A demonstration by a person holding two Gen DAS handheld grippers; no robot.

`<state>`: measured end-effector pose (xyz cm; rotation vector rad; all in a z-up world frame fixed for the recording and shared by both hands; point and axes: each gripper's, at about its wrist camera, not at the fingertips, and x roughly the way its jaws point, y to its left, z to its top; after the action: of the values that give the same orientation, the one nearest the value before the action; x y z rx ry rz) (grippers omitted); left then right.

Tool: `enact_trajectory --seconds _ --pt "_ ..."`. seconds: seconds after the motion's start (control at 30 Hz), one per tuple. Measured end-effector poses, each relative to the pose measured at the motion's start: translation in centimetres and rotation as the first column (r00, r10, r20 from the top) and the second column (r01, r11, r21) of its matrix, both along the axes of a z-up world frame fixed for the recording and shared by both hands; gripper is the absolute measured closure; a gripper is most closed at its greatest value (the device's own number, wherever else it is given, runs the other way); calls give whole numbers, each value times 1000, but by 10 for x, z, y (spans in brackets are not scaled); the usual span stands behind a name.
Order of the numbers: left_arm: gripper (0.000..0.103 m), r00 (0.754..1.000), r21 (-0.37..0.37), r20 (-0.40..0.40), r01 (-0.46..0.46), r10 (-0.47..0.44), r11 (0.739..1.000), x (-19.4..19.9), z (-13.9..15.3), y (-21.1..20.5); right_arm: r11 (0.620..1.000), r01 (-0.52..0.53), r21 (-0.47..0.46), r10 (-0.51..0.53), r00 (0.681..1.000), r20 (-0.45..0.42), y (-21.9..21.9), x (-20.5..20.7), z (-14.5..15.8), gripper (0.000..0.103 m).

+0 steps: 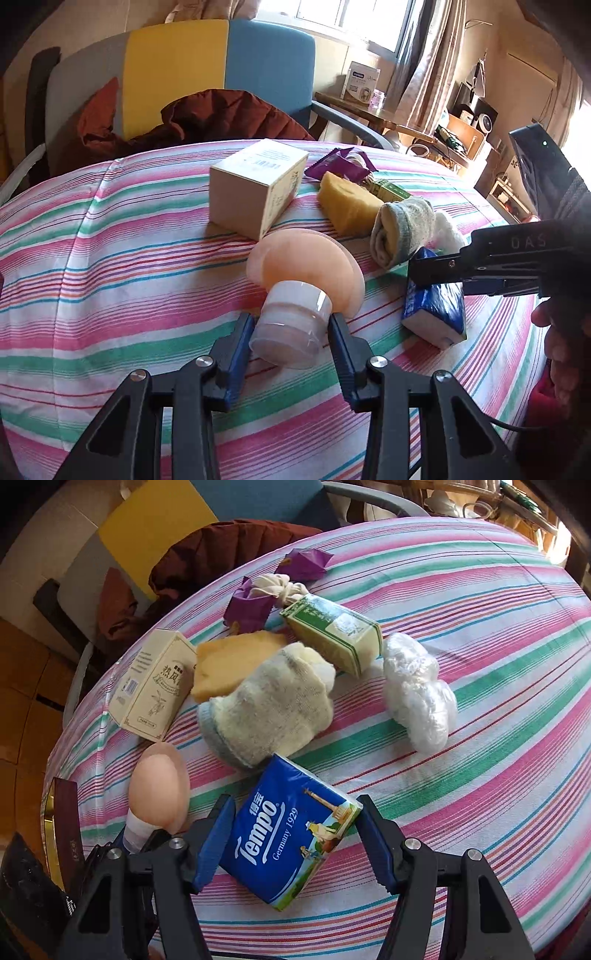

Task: Organize objects
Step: 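Grasp the peach silicone bottle by its white cap with the left tool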

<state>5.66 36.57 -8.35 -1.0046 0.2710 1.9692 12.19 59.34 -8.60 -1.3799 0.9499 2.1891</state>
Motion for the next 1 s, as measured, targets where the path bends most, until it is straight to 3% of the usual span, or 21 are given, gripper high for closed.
enact_trajectory --seconds 0.23,0.4,0.47,0.57,0.6,0.63,0.8,0.9,0.97,1.0 --pt "62 997 34 14 -79 78 996 0 -1 -49 996 -67 -52 64 997 -54 -15 1 0 36" --pt "64 994 -22 -101 -51 49 998 26 -1 -69 991 -132 -24 132 991 -29 -31 -11 -4 36" --pt "60 994 -30 -95 -49 46 998 27 1 -68 989 -144 -13 144 989 -24 -33 -20 -7 36" --pt "43 997 -18 -53 -63 62 998 17 5 -62 989 -144 -17 144 989 -27 -33 -19 -8 36" --pt "29 997 -19 -44 -70 69 997 14 6 -59 989 -144 -21 144 989 -29 -30 -13 -6 36" --pt "25 997 -26 -38 -74 73 997 9 7 -54 990 -142 -25 141 990 -30 -29 -12 -6 36" --pt "25 999 -74 -42 -25 22 997 -4 5 -28 989 -144 -24 143 989 -27 -28 -20 -9 36" --pt "26 994 -134 -103 22 -36 991 0 -4 -15 989 -144 -24 143 989 -27 -28 -22 -10 36" --pt "40 991 -120 -129 21 -36 993 3 -5 -17 989 -145 -25 144 989 -27 -28 -23 -10 36" --pt "54 991 -112 -134 9 -25 994 3 -3 -20 989 -144 -24 143 989 -27 -28 -22 -10 36"
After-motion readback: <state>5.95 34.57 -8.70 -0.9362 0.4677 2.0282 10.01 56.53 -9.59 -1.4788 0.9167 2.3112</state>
